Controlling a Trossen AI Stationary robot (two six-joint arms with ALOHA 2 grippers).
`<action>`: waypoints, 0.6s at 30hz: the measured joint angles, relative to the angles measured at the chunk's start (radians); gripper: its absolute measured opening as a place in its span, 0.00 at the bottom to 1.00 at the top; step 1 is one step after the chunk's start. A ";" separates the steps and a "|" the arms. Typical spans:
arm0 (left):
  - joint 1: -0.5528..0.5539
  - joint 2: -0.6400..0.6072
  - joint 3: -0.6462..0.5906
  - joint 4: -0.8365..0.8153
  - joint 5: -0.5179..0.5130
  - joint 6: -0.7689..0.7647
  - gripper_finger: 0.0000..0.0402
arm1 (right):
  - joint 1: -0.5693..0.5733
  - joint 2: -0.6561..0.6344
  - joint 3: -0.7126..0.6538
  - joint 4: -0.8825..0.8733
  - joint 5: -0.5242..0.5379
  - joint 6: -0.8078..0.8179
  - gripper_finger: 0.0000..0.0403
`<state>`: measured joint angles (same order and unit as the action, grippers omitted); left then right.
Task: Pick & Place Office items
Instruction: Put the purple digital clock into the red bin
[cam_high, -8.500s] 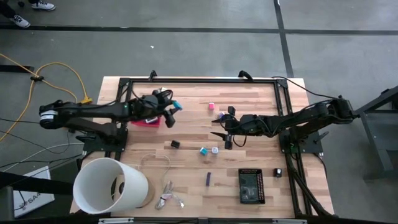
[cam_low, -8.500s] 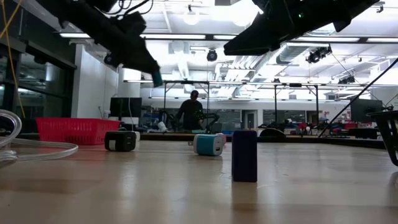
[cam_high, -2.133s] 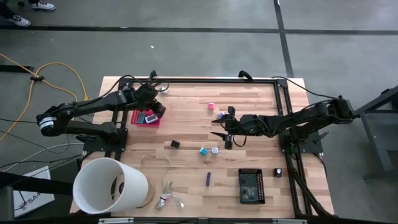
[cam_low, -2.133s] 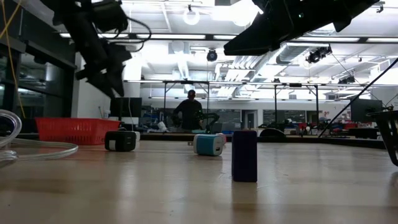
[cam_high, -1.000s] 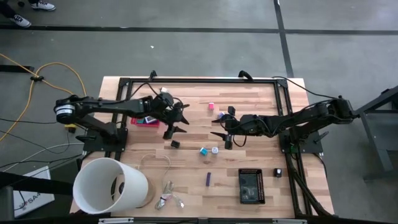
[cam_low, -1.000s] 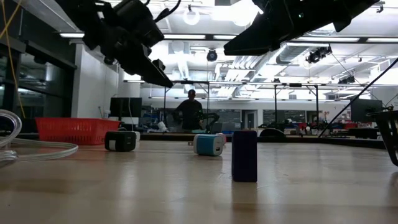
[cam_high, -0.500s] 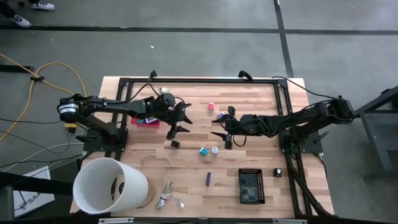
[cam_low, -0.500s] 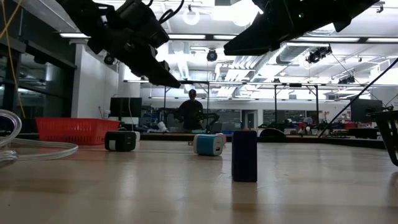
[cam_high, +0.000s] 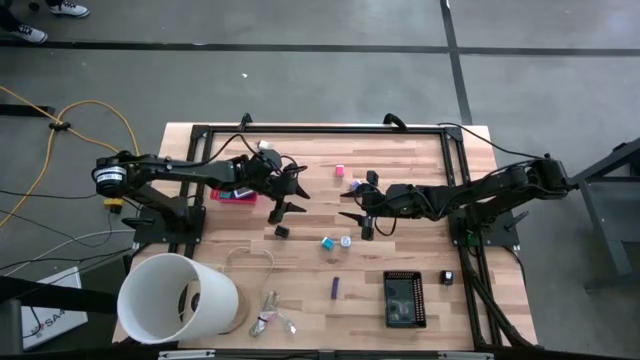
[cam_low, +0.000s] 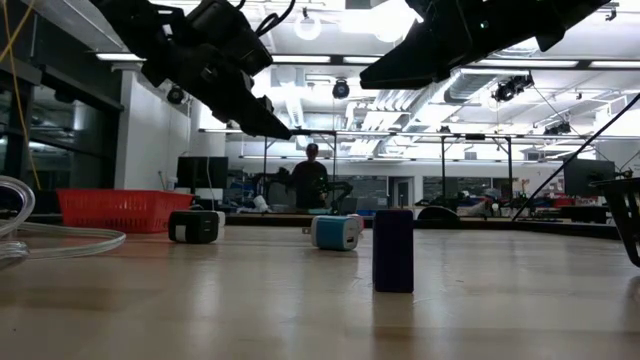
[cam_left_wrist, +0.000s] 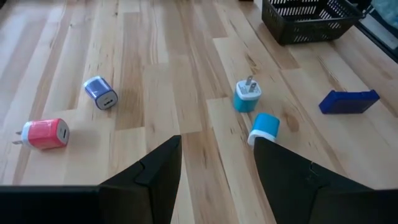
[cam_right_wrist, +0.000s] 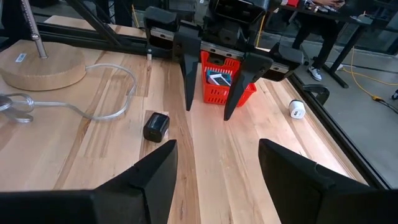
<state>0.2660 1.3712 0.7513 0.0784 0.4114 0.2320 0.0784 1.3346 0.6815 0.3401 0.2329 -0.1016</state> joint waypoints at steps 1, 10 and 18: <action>0.000 0.000 0.000 0.000 0.000 0.000 0.48 | 0.000 0.000 0.000 0.000 0.000 0.000 0.52; 0.000 0.000 0.000 0.000 -0.001 0.000 0.48 | 0.000 0.000 0.000 0.002 0.000 0.000 0.52; 0.000 0.000 0.000 -0.001 -0.001 0.000 0.48 | 0.000 0.000 0.000 0.017 0.001 0.111 0.52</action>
<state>0.2657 1.3712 0.7513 0.0775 0.4107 0.2321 0.0784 1.3346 0.6815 0.3573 0.2337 0.0095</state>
